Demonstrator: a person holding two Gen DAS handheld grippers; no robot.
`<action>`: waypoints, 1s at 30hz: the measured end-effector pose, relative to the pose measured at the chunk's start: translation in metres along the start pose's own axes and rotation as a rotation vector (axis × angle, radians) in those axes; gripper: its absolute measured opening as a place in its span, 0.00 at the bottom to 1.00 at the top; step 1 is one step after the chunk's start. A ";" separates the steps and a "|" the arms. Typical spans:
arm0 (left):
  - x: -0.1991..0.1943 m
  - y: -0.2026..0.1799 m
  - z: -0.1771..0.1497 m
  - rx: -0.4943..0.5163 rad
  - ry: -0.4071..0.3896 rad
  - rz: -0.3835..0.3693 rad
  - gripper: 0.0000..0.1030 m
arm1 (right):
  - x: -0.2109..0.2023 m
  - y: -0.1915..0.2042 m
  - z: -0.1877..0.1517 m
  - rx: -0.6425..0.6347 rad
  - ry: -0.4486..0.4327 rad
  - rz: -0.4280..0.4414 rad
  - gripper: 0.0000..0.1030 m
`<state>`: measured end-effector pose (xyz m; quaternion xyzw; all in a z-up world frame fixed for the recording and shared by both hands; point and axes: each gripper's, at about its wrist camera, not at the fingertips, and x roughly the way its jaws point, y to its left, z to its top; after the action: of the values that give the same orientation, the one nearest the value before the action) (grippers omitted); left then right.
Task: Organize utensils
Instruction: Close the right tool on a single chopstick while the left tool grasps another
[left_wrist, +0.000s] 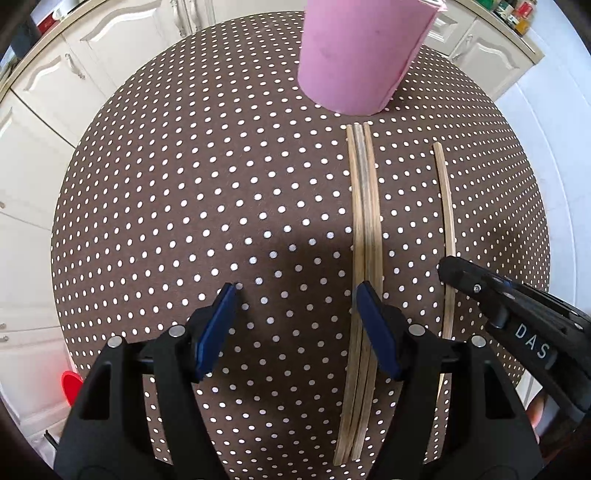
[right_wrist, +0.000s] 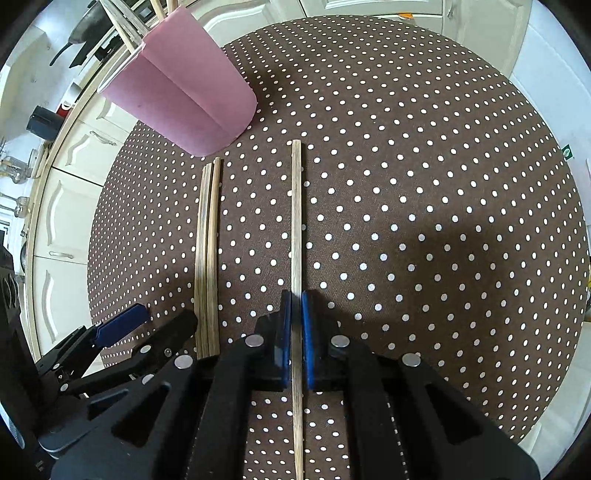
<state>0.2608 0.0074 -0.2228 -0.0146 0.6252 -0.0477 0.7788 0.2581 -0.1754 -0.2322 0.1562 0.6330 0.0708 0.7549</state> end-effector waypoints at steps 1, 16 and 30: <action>0.001 0.000 0.002 0.003 0.001 0.000 0.65 | 0.000 0.000 0.000 0.001 0.000 -0.001 0.04; 0.023 -0.049 0.006 0.050 -0.023 0.075 0.25 | -0.001 0.000 -0.001 0.005 0.006 -0.005 0.03; 0.020 -0.043 0.008 -0.015 -0.044 0.017 0.06 | -0.002 -0.002 -0.004 0.027 0.004 0.018 0.05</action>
<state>0.2705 -0.0373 -0.2373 -0.0163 0.6083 -0.0361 0.7927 0.2535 -0.1775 -0.2315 0.1720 0.6339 0.0695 0.7509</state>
